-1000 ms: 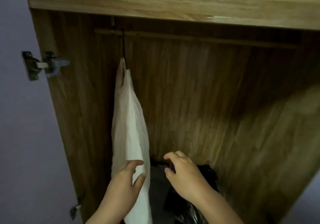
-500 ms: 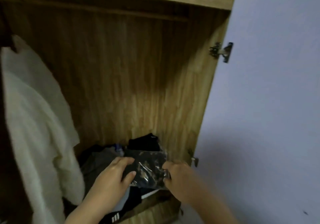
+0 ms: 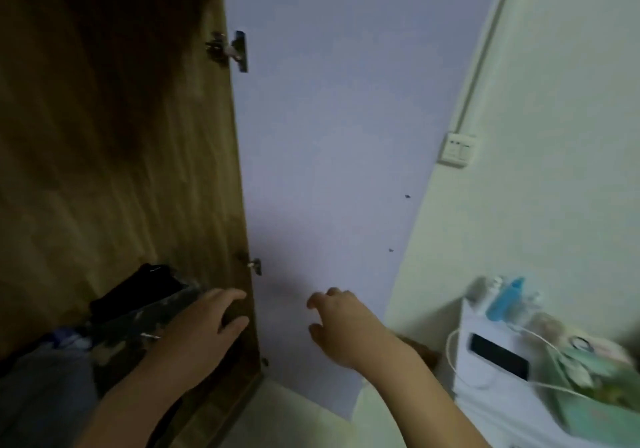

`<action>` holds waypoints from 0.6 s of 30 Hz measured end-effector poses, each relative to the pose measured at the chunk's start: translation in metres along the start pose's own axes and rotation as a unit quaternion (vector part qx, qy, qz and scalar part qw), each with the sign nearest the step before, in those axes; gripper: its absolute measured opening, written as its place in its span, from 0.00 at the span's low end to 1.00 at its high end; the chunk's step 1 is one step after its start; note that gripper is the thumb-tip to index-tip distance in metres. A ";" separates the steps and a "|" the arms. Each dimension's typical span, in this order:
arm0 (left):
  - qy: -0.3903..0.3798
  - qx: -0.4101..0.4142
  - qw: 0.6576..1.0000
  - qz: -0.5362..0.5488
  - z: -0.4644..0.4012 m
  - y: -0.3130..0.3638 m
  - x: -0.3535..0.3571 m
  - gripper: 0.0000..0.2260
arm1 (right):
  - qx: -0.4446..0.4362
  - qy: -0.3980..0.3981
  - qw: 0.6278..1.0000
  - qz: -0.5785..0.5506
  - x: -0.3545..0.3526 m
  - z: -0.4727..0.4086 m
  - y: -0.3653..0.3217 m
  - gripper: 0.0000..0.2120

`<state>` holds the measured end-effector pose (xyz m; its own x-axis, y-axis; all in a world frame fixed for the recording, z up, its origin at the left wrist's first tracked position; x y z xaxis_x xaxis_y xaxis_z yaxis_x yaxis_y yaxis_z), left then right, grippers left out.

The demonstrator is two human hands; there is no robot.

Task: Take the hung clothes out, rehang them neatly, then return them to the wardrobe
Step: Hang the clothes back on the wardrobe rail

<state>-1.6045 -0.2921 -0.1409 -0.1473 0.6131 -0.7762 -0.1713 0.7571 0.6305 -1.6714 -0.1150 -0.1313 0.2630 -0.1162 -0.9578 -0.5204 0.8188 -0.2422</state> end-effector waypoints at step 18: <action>-0.207 0.333 0.918 -0.054 0.062 0.247 0.207 0.15 | 0.351 0.080 0.931 -0.060 0.007 0.295 0.203 0.16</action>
<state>-1.6172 0.0357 -0.1467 0.2412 0.4546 -0.8574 0.4915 0.7046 0.5119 -1.5359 0.2158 -0.1411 0.1312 -0.2659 -0.9550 0.1788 0.9539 -0.2410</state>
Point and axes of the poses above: each hand's wrist, its own z-axis away from the middle knuckle, its own x-axis out of the palm, y = z × x, the point moved 3 cm from there along -z, towards the middle knuckle, and after that the axes turned 1 degree about z, right-handed, at the moved point
